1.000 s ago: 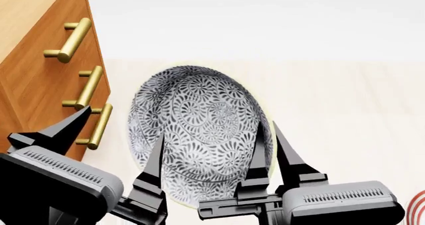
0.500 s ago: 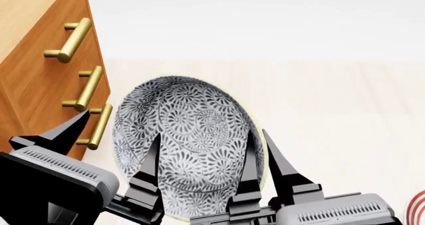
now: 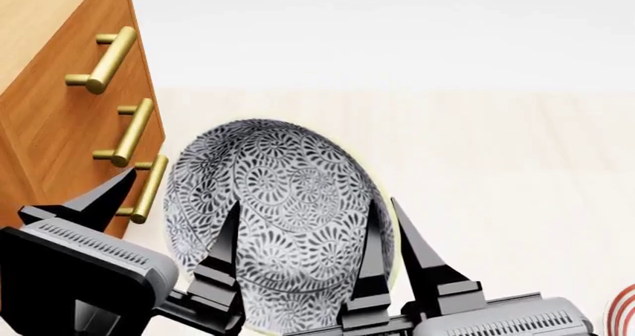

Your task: Put the bowl on top of the cabinet.

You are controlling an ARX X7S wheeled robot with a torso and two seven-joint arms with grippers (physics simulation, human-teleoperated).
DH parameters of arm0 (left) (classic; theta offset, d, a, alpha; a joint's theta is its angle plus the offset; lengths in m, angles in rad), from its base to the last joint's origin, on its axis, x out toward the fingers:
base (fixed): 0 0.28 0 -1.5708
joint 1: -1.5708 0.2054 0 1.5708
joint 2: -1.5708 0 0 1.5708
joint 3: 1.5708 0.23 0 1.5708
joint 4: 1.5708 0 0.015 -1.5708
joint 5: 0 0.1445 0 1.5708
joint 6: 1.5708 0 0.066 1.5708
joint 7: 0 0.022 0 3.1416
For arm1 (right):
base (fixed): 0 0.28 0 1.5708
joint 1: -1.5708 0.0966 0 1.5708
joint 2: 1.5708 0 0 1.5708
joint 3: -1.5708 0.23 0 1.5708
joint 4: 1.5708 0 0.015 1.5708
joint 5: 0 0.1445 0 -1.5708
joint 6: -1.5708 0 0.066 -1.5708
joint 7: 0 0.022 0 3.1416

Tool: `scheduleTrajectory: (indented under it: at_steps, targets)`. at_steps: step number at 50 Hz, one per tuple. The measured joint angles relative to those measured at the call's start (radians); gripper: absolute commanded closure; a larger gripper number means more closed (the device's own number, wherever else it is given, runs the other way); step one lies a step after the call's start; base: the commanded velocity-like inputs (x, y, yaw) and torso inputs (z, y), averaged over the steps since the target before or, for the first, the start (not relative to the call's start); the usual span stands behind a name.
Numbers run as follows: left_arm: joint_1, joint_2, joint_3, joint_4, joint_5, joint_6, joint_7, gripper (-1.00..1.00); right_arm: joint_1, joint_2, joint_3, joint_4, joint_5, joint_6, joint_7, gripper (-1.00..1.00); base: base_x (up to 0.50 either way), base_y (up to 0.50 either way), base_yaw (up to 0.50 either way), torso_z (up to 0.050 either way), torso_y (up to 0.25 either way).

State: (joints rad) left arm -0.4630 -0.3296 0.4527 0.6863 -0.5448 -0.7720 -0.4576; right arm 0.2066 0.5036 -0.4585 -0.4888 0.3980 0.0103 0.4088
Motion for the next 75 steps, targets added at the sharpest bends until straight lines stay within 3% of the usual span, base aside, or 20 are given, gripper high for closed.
scheduleTrajectory:
  at_steps: [30,31,75]
  targets:
    - [0.005,-0.011,0.003,-0.03,-0.001,0.027,0.003,-1.0,-0.014,0.01,-0.004,-0.012,-0.005,-0.015,0.002,1.0,0.0,0.0,0.0,0.0,0.0]
    - [0.005,-0.012,0.004,-0.031,-0.001,0.029,0.004,1.0,-0.014,0.01,-0.004,-0.012,-0.005,-0.016,0.002,1.0,0.0,0.0,0.0,0.0,0.0]
    - [0.017,-0.022,0.019,-0.036,-0.031,0.064,0.004,1.0,-0.009,0.008,-0.01,0.002,-0.007,-0.013,0.014,1.0,0.0,0.0,0.0,0.0,0.0]
